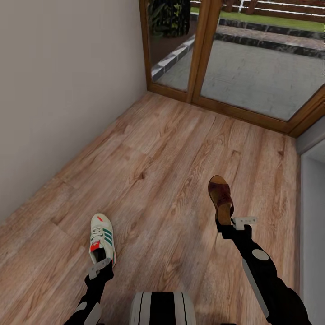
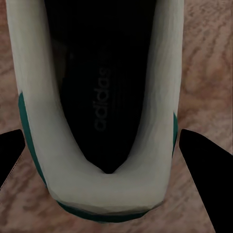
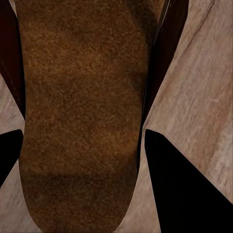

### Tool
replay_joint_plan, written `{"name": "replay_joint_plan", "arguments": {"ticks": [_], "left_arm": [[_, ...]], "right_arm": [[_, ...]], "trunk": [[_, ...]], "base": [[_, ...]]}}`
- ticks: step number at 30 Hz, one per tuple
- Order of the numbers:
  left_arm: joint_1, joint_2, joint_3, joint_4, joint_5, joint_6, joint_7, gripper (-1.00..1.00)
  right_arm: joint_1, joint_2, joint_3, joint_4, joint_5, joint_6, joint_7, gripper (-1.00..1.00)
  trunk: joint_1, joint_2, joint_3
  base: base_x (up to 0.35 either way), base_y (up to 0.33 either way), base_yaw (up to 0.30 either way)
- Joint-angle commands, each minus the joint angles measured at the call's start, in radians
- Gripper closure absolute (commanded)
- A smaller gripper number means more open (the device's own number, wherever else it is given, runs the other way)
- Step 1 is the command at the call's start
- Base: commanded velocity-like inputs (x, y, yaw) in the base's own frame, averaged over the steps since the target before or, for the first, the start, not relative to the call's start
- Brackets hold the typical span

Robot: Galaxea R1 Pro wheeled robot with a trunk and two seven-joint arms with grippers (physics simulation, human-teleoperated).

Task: Pick up the two gym shoes and the two sandals from the corridor floor and place them onto the hallstand (shoe rack) in the corridor, making sure they are on the rack and not on the floor. Arrange them so the two gym shoes are next to each other and the two sandals are next to each other.

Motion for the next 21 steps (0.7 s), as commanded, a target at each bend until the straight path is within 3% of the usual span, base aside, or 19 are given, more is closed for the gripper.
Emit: {"name": "replay_joint_plan", "arguments": {"ticks": [1, 21], "left_arm": [[0.0, 0.0, 0.004, 0.001, 0.009, -0.001, -0.011, 1.0], [0.0, 0.007, -0.005, -0.002, 0.005, 0.001, -0.013, 1.0]], "right_arm": [[0.0, -0.001, 0.002, -0.001, -0.003, 0.006, -0.005, 1.0], [0.001, -0.002, 0.006, 0.009, 0.001, 0.004, -0.005, 1.0]], "trunk": [[-0.001, 0.0, 0.003], [-0.01, 0.005, 0.081]], "base": [[0.0, 0.0, 0.0], [0.0, 0.0, 0.0]]}}
